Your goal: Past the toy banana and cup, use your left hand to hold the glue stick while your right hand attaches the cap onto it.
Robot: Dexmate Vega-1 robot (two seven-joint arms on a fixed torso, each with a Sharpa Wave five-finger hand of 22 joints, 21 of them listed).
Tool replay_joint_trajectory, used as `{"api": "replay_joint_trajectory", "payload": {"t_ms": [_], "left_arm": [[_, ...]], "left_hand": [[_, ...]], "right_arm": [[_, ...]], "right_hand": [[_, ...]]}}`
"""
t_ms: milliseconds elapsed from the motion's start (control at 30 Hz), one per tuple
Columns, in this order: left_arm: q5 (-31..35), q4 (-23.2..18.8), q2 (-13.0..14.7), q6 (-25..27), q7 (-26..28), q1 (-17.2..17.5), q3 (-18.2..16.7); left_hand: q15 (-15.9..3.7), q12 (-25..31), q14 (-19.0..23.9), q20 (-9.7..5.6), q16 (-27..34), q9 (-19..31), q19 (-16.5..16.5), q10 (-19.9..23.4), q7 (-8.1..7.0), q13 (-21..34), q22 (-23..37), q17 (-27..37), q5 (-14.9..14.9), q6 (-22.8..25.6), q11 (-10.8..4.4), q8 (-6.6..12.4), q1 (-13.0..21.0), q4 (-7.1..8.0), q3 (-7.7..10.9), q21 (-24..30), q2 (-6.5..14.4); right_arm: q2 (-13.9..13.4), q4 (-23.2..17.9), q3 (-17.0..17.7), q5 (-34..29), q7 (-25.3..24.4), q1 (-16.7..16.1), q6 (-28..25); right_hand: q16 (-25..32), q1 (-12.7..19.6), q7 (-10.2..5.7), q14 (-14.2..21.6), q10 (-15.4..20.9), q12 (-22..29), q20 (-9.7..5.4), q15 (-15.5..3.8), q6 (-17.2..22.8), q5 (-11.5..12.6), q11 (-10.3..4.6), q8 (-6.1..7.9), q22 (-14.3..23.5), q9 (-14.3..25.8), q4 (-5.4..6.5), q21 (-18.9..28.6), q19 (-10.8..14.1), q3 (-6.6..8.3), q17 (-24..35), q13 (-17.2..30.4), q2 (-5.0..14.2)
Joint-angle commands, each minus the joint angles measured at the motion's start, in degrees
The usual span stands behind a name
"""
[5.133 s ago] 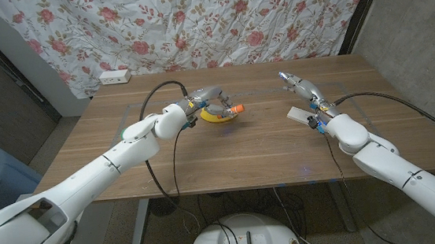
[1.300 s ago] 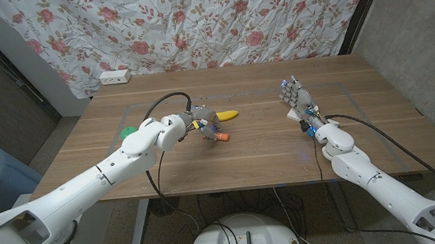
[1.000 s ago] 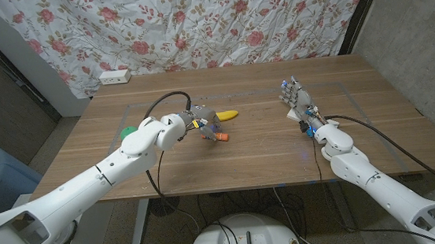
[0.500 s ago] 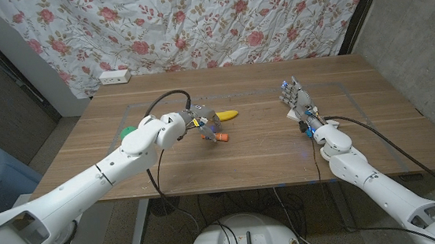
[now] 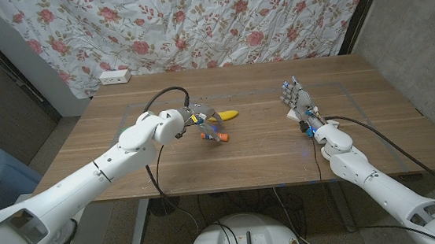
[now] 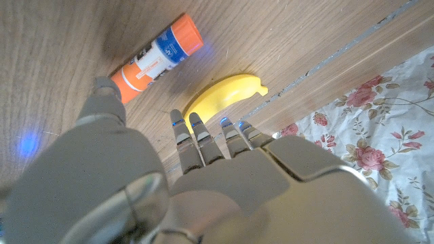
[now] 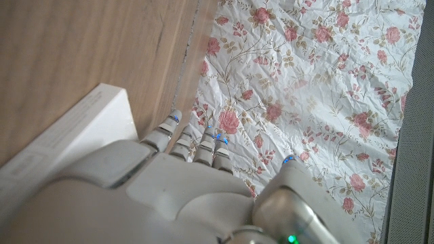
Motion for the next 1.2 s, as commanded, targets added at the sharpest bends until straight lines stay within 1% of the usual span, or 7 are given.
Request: {"api": "replay_joint_trajectory", "payload": {"t_ms": [33,233,300,400,800,900,1200], "left_arm": [[-8.7,0.6,1.3,-1.5,3.6,1.6,-3.8],[-14.7,3.2,1.5,-3.9,6.6,1.6,-5.5],[-16.8,4.2,1.5,-4.6,8.2,1.9,-6.3],[-19.5,5.4,1.6,-5.9,10.2,2.2,-7.1],[-27.9,11.0,1.8,-10.7,17.0,3.0,-9.2],[-31.2,12.9,1.0,-12.3,18.9,3.7,-10.2],[-34.9,17.4,-0.8,-15.7,23.8,3.9,-10.4]], "left_hand": [[-2.71,0.0,-0.7,0.13,0.0,0.1,-0.7,-1.1,0.3,0.0,0.2,0.1,-0.1,-0.7,0.25,0.1,-1.3,0.94,0.2,0.2,1.1],[-2.28,0.2,-1.0,-0.24,0.2,0.0,0.1,-2.5,1.12,0.0,0.2,0.1,0.0,-2.5,1.09,-0.25,-2.8,1.42,0.29,0.6,2.4],[-2.41,0.2,-1.1,-0.52,0.2,0.0,0.4,-3.6,1.34,0.0,0.2,0.1,0.0,-4.2,1.75,-0.61,-3.4,1.5,0.31,0.7,2.8],[-2.33,0.2,-1.1,-0.6,0.2,-0.1,1.1,-4.1,1.66,0.0,0.2,0.0,0.0,-4.5,2.37,-0.48,-3.7,1.52,0.42,0.9,3.3],[-2.19,0.5,-0.7,-0.6,0.4,-0.1,2.1,-4.6,2.22,0.0,0.2,0.0,0.0,-5.2,3.05,-0.34,-4.3,1.88,1.1,1.1,5.4],[-1.93,0.6,-0.4,-0.33,0.5,-0.1,2.4,-4.7,2.42,0.0,0.2,0.0,0.0,-5.4,3.17,-0.29,-4.6,2.03,1.34,1.1,6.2],[-1.37,0.9,0.3,-0.13,0.5,-0.2,3.0,-4.3,2.91,0.0,0.2,-0.1,0.0,-5.3,3.8,-0.11,-5.0,2.02,1.85,1.2,7.3]], "right_arm": [[-1.5,-4.6,0.7,-0.9,-3.7,-2.1,-1.8],[-1.8,-6.7,1.2,-1.1,-6.0,-3.1,-2.6],[-1.8,-7.0,1.4,-0.8,-6.2,-3.3,-2.6],[-2.1,-7.7,1.4,-1.0,-6.7,-3.5,-3.2],[-1.4,-6.5,1.1,-0.5,-4.7,-2.5,-2.0],[-1.4,-6.5,0.9,-0.9,-4.7,-2.2,-2.0],[-0.2,-5.1,0.5,-1.9,-5.4,-1.2,-0.7]], "right_hand": [[-0.2,-1.0,0.3,-0.2,-0.4,0.1,-0.13,-0.13,-0.3,0.5,-0.09,-0.01,0.1,0.2,0.49,0.0,-0.3,0.03,0.2,0.2,0.16],[-0.1,-1.4,0.9,-0.2,-0.5,0.1,-0.25,-0.16,-0.2,0.5,0.27,0.21,0.1,0.2,0.72,0.1,-0.4,0.01,0.2,0.2,0.25],[-0.1,-1.5,0.99,-0.2,-0.6,0.1,-0.27,-0.15,-0.3,0.6,0.38,0.22,0.1,0.2,0.75,0.1,-0.4,0.02,0.2,0.2,0.26],[-0.1,-1.6,1.08,-0.2,-0.6,0.1,-0.32,-0.16,-0.2,0.6,0.4,0.27,0.1,0.2,0.8,0.1,-0.3,0.02,0.2,0.1,0.28],[0.1,-2.1,1.41,0.3,-0.6,0.2,-0.39,0.04,0.0,0.7,0.65,0.45,0.1,0.1,1.04,0.4,0.1,0.05,0.2,0.1,0.38],[0.1,-2.2,1.5,0.4,-0.6,0.3,-0.38,-0.03,0.0,0.7,0.72,0.5,0.1,0.1,1.09,0.4,0.2,0.06,0.2,0.1,0.41],[0.2,-2.5,1.72,0.7,-0.3,0.4,-0.42,0.11,0.4,0.8,0.78,0.67,0.1,0.1,1.21,0.6,0.7,0.14,0.2,0.1,0.48]]}}
